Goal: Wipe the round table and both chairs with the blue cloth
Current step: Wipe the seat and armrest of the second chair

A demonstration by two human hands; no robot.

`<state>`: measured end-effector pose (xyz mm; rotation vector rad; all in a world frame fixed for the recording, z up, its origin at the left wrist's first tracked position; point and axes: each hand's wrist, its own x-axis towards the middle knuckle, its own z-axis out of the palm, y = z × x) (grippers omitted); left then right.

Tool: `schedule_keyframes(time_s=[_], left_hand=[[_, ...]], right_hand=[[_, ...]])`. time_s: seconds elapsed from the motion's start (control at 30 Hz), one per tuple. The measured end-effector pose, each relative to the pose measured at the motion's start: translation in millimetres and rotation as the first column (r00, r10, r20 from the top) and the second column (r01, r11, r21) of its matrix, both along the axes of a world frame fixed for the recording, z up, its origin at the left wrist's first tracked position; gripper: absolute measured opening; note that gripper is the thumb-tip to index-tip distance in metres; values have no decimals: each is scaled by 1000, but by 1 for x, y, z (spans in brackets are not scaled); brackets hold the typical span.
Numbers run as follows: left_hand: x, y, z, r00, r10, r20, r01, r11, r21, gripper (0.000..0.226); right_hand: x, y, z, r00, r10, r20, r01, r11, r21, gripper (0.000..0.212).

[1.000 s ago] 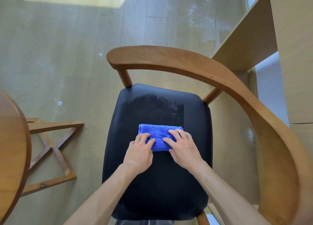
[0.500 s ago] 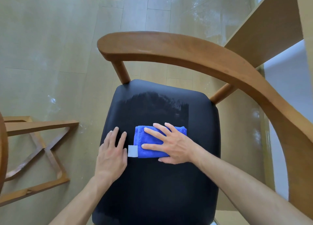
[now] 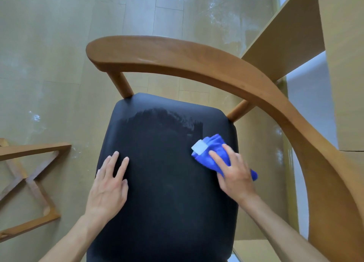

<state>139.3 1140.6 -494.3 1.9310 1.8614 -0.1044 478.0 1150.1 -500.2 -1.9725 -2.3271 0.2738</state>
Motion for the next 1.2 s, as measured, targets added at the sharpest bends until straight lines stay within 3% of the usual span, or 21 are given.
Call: schedule_keyframes(time_s=[0.07,0.13,0.17,0.2,0.37,0.53,0.6,0.7,0.73,0.87,1.0,1.1,1.17,1.2], left_hand=[[2,0,-1,1000,25,5,-25,1000,-6,56],[4,-1,-2,999,50,13,-50,998,-26,56],[4,-1,-3,999,49,14,-49,998,-30,56],[4,-1,-3,999,47,17,-46,998,-34,56],[1,-2,-6,998,51,33,-49,997,-53,62],[1,-3,-11,997,59,41,-57,998,-34,63],[2,-3,-11,998,59,36,-58,998,-22,62],[-2,-4,-12,998,34,50,-35,999,8,58],[-5,-3,-13,998,19,65,-20,1000,22,58],[-15,2,-10,997,-60,42,57,995,80,51],[-3,-4,-9,998,-65,-9,66,995,75,62],[8,-3,-14,995,-86,-47,90,991,94,61],[14,2,-22,983,-170,-64,177,978,110,60],[15,4,-28,975,-207,-79,215,971,106,61]], right_hand=[[18,-13,1,917,-392,-73,385,918,-95,61],[12,-24,-2,631,-769,-102,726,631,-273,56],[3,-27,-4,507,-854,-117,795,515,-321,50],[-4,-28,-6,447,-885,-127,823,463,-329,46],[-32,-16,-10,335,-936,-109,916,350,-196,49],[-64,-8,-4,388,-916,-104,906,399,-139,53],[-97,-2,1,484,-861,-158,847,506,-163,55],[-175,0,6,811,-537,-233,513,844,-158,59],[-197,0,8,884,-410,-225,377,910,-174,58],[-203,4,1,990,-86,-113,70,987,-142,52],[-152,19,-3,979,201,-11,-202,977,-66,66],[-105,40,0,993,120,17,-120,993,-15,65],[-64,51,0,985,-172,-33,172,985,-9,63],[-44,54,-1,934,-353,-61,351,936,-38,62]])
